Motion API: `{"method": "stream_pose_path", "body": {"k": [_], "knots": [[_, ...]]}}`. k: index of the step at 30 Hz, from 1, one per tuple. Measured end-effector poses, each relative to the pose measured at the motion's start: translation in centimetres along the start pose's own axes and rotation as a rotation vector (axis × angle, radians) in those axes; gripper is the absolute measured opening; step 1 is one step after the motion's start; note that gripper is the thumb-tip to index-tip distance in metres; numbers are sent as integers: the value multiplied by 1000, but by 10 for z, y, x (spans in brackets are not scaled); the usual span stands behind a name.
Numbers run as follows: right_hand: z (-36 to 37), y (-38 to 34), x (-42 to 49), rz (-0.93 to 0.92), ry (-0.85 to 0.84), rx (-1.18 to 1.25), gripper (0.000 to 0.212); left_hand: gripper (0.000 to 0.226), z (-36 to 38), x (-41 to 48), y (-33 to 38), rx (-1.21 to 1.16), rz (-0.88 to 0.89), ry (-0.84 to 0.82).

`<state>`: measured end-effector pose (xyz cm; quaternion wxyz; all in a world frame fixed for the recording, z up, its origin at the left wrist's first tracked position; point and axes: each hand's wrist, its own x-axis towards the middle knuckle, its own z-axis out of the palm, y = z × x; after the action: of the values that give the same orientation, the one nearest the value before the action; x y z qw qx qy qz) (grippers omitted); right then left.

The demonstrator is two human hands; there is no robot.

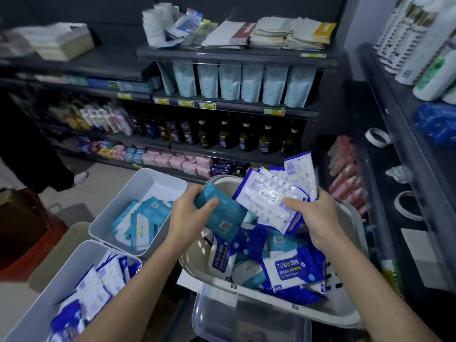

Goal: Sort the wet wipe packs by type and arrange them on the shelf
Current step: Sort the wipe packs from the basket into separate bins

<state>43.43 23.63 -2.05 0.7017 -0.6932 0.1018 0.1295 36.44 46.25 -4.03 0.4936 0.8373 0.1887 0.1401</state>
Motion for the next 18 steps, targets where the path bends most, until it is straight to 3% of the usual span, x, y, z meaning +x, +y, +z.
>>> {"method": "stream_pose_path", "body": {"k": [9, 15, 18], "knots": [[76, -25, -8, -48, -80, 78, 31, 13, -67, 9, -13, -146, 41, 215], [142, -25, -14, -49, -89, 50, 30, 16, -136, 35, -59, -40, 63, 370], [180, -16, -14, -18, -102, 24, 31, 16, -159, 52, -99, 150, 16, 357]]}}
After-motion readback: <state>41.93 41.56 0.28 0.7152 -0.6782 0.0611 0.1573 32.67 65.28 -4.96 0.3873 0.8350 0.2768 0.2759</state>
